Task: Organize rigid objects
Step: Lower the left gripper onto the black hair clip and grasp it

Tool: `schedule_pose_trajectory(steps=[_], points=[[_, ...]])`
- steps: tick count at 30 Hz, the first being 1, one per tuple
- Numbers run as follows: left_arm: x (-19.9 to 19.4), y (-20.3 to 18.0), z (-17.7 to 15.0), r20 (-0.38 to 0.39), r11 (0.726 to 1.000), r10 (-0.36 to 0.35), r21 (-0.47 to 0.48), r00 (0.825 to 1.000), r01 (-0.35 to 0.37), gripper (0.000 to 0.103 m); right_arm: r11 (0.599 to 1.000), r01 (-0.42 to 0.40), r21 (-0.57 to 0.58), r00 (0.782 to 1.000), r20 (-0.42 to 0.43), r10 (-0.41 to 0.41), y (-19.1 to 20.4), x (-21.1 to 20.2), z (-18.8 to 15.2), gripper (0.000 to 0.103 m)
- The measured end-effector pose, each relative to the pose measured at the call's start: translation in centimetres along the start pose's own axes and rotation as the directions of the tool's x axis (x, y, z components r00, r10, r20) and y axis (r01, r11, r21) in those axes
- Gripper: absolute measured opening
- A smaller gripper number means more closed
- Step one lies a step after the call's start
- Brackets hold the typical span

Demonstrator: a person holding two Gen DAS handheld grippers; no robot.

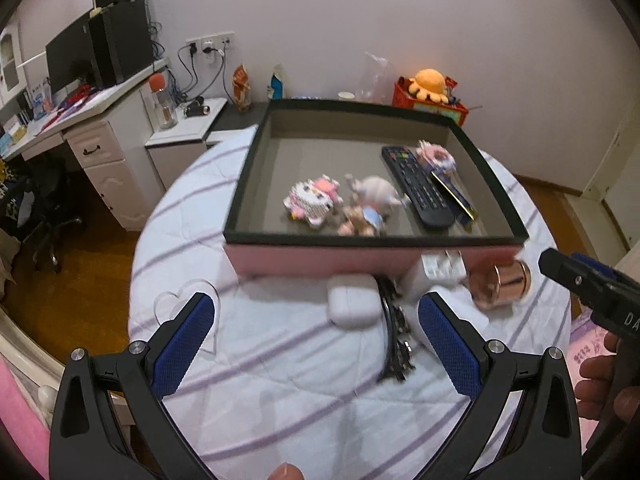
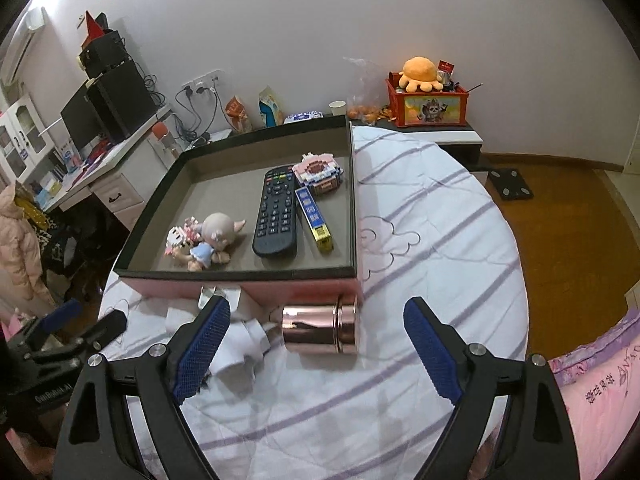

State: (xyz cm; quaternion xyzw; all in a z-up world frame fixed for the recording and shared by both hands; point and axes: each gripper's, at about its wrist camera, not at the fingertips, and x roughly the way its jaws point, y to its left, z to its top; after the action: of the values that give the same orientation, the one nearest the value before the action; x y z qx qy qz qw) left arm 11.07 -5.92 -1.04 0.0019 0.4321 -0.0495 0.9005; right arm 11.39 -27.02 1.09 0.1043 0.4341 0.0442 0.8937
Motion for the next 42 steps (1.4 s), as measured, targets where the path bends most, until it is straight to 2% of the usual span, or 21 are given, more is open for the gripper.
schedule_pose_trajectory(steps=[10,21,24,26,28,30,31,33,42], points=[[1.1,-1.8,-2.5,-0.033,0.999,-0.001,0.044,0.999,0.003,0.103,1.0,0.011,-0.022,1.0,0.01,-0.011,0.5,-0.9,-0.5,0.09],[6.0,-3.8,-3.5,-0.128,0.996,0.007,0.086,0.992,0.004,0.101,0.999,0.035,-0.025,0.999,-0.004,-0.035,-0.2,-0.2,-0.5,0.09],[7.3,-3.8,-3.7,-0.161,0.996,0.017,0.091,0.987,-0.003,0.09,0.999,0.036,-0.022,0.999,-0.012,-0.037,-0.5,0.4,-0.3,0.09],[7.1,-3.9,-3.6,-0.145,0.996,0.012,0.094,0.989,0.002,0.084,0.999,0.038,-0.019,0.999,-0.017,-0.038,-0.8,0.8,-0.2,0.09],[6.9,-4.1,-3.5,-0.134,0.995,0.007,0.098,0.991,0.007,0.059,0.999,0.039,-0.016,0.999,-0.021,-0.04,-1.0,1.0,0.0,0.09],[6.8,-4.3,-3.3,-0.136,0.995,-0.003,0.1,0.991,0.017,0.046,0.999,0.041,-0.011,0.999,-0.024,-0.041,-1.1,1.3,0.0,0.09],[6.7,-4.3,-3.3,-0.139,0.995,-0.021,0.098,0.99,0.035,0.034,0.999,0.04,-0.011,0.999,-0.025,-0.04,-1.1,1.3,0.1,0.09],[6.5,-4.2,-3.3,-0.148,0.994,-0.043,0.092,0.988,0.057,0.02,0.999,0.037,-0.013,0.999,-0.024,-0.037,-1.0,1.3,0.1,0.09],[4.6,-3.4,-3.8,-0.165,0.99,-0.117,0.062,0.979,0.128,0.019,0.999,0.035,-0.014,0.999,-0.018,-0.035,-0.7,1.0,0.0,0.09]])
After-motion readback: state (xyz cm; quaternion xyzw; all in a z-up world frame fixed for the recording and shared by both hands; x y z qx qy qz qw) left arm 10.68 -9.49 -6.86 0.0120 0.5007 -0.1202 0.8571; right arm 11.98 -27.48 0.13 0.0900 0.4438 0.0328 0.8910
